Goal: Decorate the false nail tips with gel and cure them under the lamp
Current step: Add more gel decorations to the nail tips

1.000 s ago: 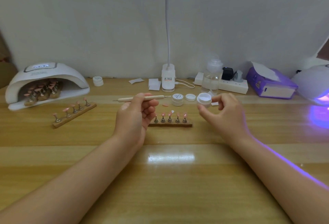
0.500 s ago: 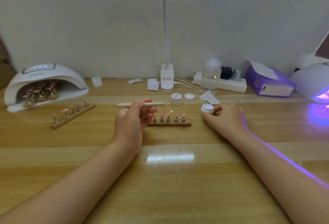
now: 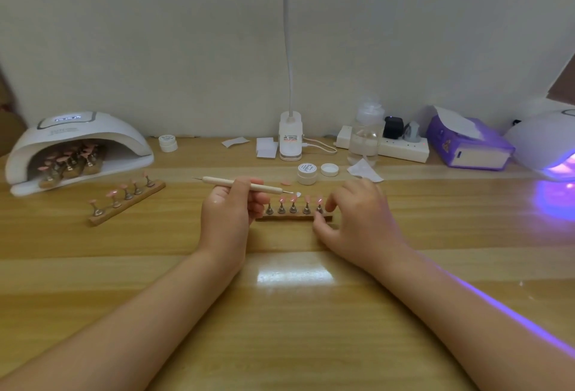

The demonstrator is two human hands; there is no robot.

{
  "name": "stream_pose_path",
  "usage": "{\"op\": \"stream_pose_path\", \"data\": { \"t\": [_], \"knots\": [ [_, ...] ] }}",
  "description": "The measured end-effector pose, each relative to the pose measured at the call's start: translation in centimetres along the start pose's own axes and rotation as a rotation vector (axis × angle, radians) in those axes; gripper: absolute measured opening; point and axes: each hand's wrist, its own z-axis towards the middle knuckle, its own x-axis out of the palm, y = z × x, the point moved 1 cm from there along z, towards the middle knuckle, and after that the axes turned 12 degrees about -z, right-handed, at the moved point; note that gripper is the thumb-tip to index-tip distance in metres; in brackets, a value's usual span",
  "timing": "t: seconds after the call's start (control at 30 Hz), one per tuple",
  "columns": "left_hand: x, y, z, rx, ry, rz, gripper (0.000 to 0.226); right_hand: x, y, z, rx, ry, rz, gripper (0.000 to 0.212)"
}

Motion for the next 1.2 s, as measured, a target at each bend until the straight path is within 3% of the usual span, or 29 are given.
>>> {"op": "stream_pose_path", "data": {
  "t": [0.2, 0.47, 0.63, 0.87, 1.03, 1.2],
  "knots": [
    [0.0, 0.2, -0.3, 0.005, 0.018, 0.044, 0.019, 0.8, -0.9, 0.3, 0.14, 0.128, 0.073, 0.022],
    [-0.1, 0.4, -0.3, 0.017, 0.028, 0.071, 0.02, 0.8, -1.0, 0.7, 0.125, 0.244, 0.197, 0.018],
    [-0.1, 0.5, -0.2, 0.017, 0.031, 0.075, 0.019, 0.7, -0.7, 0.6, 0.07, 0.203, 0.17, 0.025],
    [-0.1, 0.4, -0.7, 0.104, 0.082, 0.164, 0.025, 0.2, -0.6, 0.1, 0.038, 0.072, 0.204, 0.013],
    [0.3, 0.1, -1.5, 0.264, 0.179, 0.221, 0.025, -0.4, -0.3, -0.1, 0.041, -0.041, 0.33, 0.008],
    [0.4, 0.1, -1.9, 0.339, 0.266, 0.26, 0.013, -0.3, -0.2, -0.1, 0.135, -0.034, 0.515, 0.012]
  ]
}}
